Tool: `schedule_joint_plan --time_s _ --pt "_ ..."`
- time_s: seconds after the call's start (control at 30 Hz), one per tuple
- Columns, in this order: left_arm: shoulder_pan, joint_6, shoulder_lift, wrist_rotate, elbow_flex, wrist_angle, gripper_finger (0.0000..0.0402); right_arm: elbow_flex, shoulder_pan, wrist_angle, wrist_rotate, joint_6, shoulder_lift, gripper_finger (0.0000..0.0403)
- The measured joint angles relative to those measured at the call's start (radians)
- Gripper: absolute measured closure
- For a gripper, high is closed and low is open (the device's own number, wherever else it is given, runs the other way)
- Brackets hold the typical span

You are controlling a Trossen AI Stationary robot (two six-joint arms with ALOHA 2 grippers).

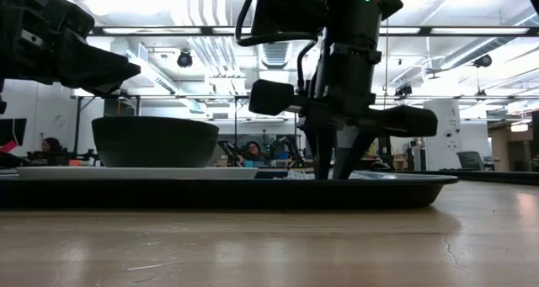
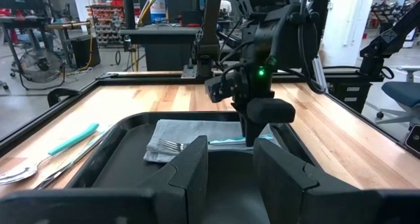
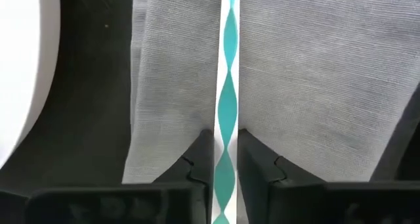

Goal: Set up tray
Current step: Put the blue fork on the gray tablecloth on the black table tray

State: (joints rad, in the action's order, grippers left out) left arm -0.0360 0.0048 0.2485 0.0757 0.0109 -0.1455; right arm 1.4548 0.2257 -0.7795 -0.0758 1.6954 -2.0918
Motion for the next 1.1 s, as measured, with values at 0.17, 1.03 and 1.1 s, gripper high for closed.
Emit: schedule_joint_plan --time_s 0.17,1.03,1.1 --pt "0.0 0.0 0.0 0.0 0.0 0.0 0.0297 0.008 0.0 -0.006 -0.002 0.022 0.003 0.0374" --pt "0.0 0.0 0.0 0.0 0.0 0.0 0.0297 0.05 0.012 -0.081 -0.055 0.175 0.002 0.0374" --pt "0.0 0.0 0.0 0.0 0.0 0.0 0.0297 0.049 0.012 -0.095 -0.055 0.188 0.003 0.0374"
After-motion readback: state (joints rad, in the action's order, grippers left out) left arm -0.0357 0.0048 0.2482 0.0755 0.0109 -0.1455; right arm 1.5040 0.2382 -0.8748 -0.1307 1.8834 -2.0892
